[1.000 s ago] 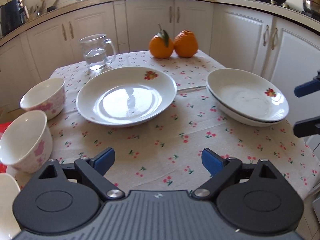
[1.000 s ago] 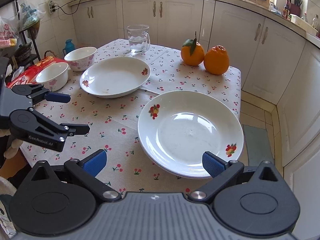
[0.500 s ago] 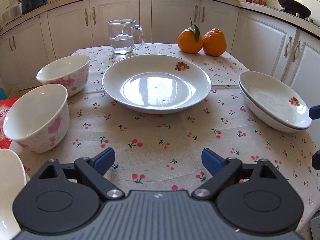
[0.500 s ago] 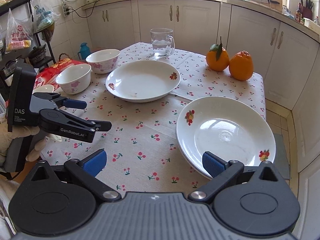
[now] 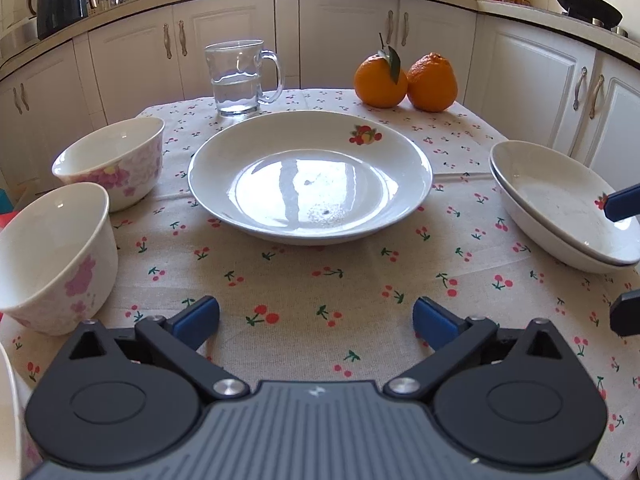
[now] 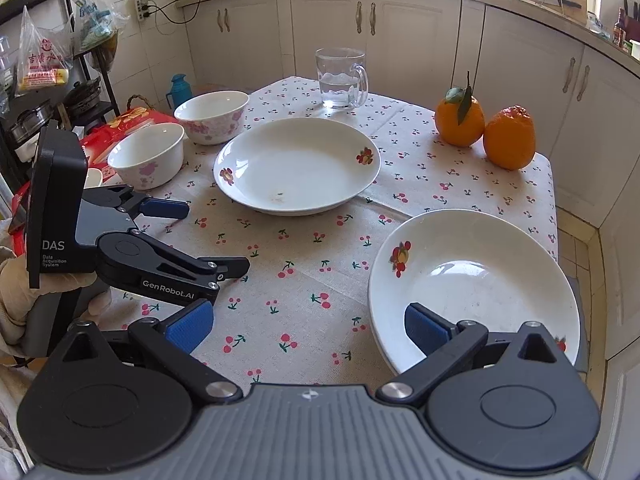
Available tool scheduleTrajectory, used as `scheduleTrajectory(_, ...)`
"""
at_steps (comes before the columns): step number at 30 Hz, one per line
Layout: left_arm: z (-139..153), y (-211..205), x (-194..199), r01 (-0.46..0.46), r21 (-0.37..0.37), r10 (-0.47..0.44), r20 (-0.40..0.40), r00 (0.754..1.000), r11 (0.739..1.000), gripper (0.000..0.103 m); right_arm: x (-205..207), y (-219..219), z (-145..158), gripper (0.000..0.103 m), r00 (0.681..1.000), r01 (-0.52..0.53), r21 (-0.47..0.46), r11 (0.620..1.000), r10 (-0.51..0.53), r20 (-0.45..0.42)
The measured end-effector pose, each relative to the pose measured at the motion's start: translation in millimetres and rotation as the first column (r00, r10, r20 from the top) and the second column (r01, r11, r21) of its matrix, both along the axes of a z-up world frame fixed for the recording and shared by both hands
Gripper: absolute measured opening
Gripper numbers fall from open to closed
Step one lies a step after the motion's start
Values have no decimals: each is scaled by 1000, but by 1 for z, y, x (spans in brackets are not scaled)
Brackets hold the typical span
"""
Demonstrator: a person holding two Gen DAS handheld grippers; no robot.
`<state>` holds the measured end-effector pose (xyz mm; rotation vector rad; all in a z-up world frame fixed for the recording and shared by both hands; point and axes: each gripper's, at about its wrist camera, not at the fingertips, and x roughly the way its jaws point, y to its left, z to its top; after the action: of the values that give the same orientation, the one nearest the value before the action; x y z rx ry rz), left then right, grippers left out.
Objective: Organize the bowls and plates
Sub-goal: 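Move the right tool to the white flowered plate and grasp its rim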
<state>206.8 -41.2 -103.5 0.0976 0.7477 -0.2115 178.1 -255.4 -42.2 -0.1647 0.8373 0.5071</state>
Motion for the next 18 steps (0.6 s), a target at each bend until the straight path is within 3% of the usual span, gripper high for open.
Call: scheduleTrajectory(18, -4, -2, 21, -33, -3, 33, 23, 999, 999, 103, 79, 19, 19, 103, 987, -160, -85, 983, 161, 2)
